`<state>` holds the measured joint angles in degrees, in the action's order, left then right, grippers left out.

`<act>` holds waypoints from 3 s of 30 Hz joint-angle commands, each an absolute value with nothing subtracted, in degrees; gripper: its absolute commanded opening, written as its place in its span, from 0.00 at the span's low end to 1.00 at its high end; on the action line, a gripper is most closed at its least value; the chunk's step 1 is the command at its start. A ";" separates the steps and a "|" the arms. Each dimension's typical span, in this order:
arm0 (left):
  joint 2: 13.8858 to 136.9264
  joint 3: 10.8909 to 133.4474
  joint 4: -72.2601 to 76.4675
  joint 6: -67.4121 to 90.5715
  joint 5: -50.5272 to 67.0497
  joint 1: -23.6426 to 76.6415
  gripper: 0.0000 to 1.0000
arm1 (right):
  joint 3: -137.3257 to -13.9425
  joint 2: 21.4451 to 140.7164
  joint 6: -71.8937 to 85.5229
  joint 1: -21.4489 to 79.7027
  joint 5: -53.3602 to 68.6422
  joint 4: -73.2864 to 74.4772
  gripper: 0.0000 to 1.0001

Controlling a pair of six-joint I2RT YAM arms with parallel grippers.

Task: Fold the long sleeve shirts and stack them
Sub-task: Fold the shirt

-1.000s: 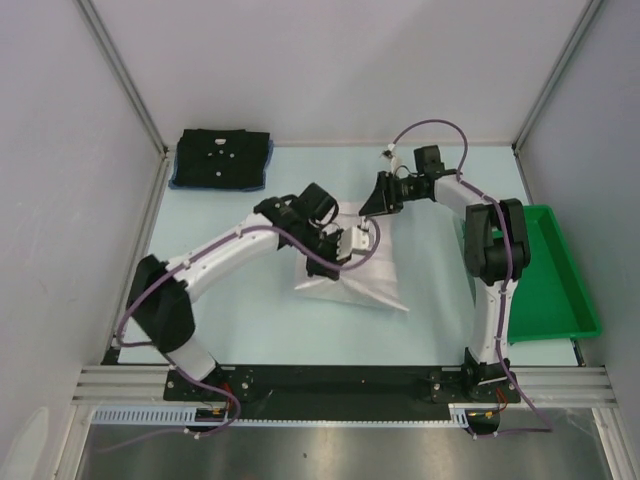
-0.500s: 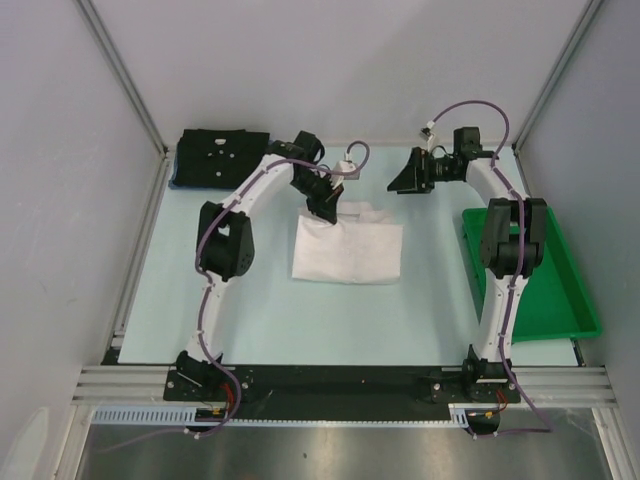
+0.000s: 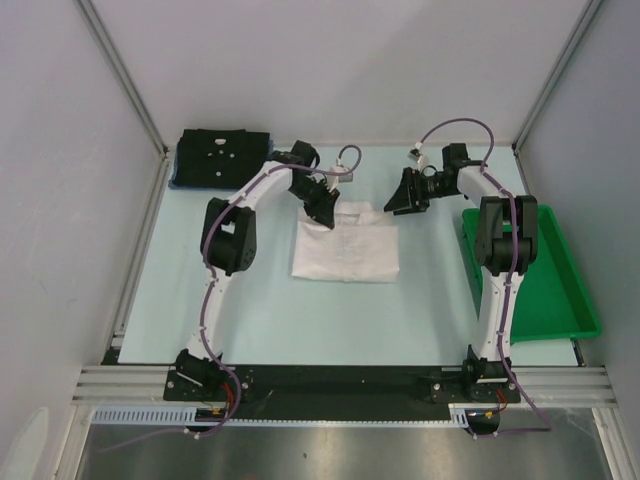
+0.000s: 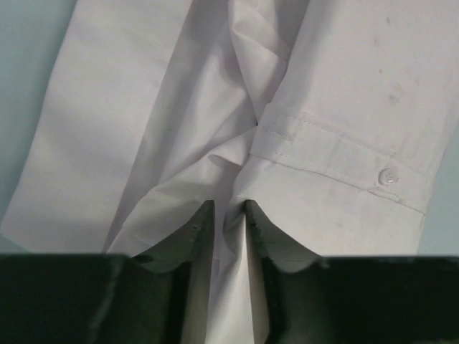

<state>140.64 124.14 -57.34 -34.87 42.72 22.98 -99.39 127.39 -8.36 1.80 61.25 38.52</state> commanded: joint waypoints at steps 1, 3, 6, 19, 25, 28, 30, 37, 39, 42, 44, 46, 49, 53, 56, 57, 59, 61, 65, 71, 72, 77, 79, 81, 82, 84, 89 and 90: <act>134.93 121.30 -52.56 -30.24 46.93 19.52 0.34 | -98.18 126.92 -10.72 1.50 57.93 40.69 0.74; 132.64 117.17 -50.38 -27.09 49.03 18.03 0.43 | -96.17 125.43 -10.20 1.14 57.75 40.78 0.74; 128.24 111.81 -48.00 -22.35 51.49 15.21 0.51 | -93.09 123.67 -10.55 1.14 57.31 39.99 0.75; 125.06 101.07 -44.91 -18.11 51.42 10.81 0.57 | -90.18 124.10 -12.48 2.99 54.32 36.39 0.60; 126.12 100.90 -44.65 -17.58 51.15 10.28 0.55 | -90.26 122.96 -12.13 3.60 53.96 35.60 0.50; 125.77 100.99 -44.56 -17.31 51.42 9.85 0.50 | -90.44 121.56 -12.30 3.61 54.05 36.56 0.52; 125.77 101.07 -44.38 -16.88 51.77 9.49 0.50 | -90.09 120.24 -12.22 3.52 54.05 36.83 0.54; 126.74 100.90 -44.47 -16.35 52.73 9.32 0.55 | -90.26 120.06 -11.60 3.51 53.44 37.00 0.45; 126.91 100.72 -44.47 -16.17 52.91 9.32 0.56 | -90.26 120.06 -11.60 3.60 53.53 36.91 0.39; 126.83 100.11 -44.47 -16.26 52.38 9.23 0.57 | -90.26 119.88 -11.95 3.87 53.35 37.00 0.29; 126.65 99.41 -44.39 -16.44 52.12 9.32 0.57 | -90.09 119.71 -12.13 3.78 53.18 37.09 0.22; 126.82 99.05 -44.56 -16.61 51.16 9.23 0.57 | -90.18 119.71 -12.30 3.60 53.09 37.09 0.15; 126.91 98.88 -45.17 -17.40 50.80 9.32 0.57 | -90.53 119.62 -12.48 3.60 52.82 37.09 0.03; 127.00 98.96 -45.09 -17.58 51.85 9.32 0.55 | -90.79 119.71 -12.48 3.87 53.09 37.00 0.00; 127.00 98.88 -44.74 -17.14 52.64 9.32 0.43 | -91.23 119.71 -12.04 4.13 53.17 36.22 0.00; 126.91 98.79 -44.56 -17.14 53.17 9.32 0.32 | -91.40 119.62 -11.87 4.13 53.26 36.04 0.00; 126.30 98.79 -44.38 -17.14 55.79 9.23 0.22 | -91.67 119.44 -11.17 4.13 53.35 35.25 0.00; 125.69 98.96 -44.38 -16.61 57.12 8.97 0.06 | -92.46 119.27 -10.99 4.22 53.52 35.07 0.00; 124.63 100.54 -44.30 -14.94 58.01 7.74 0.00 | -94.39 119.18 -10.28 4.13 53.88 34.89 0.00; 125.24 105.11 -44.47 -13.89 57.57 6.95 0.00 | -98.26 120.58 -8.88 3.69 54.40 34.01 0.00; 125.85 106.77 -44.39 -13.36 57.57 6.86 0.00 | -98.96 120.85 -8.44 3.60 54.75 33.75 0.00; 128.58 112.05 -43.95 -11.87 56.43 6.42 0.00 | -102.56 123.30 -7.21 3.25 54.84 32.00 0.00; 130.16 114.43 -43.86 -10.99 55.38 6.15 0.00 | -103.70 124.27 -5.64 3.08 54.67 29.72 0.00; 131.30 115.83 -42.54 -9.50 54.50 5.98 0.00 | -105.64 126.29 -4.58 3.16 54.32 27.53 0.00; 132.44 116.19 -42.10 -8.97 54.06 5.63 0.00 | -106.25 127.17 -3.87 3.16 54.14 26.73 0.00; 133.68 118.29 -41.31 -8.17 53.35 5.62 0.00 | -108.01 129.62 -1.59 3.25 53.79 24.09 0.00; 137.89 121.02 -39.46 -7.47 51.07 5.71 0.00 | -110.83 134.11 2.54 3.34 52.74 20.14 0.00; 138.42 121.29 -39.20 -7.21 50.98 5.63 0.00 | -111.09 134.99 2.90 3.25 52.39 19.60 0.00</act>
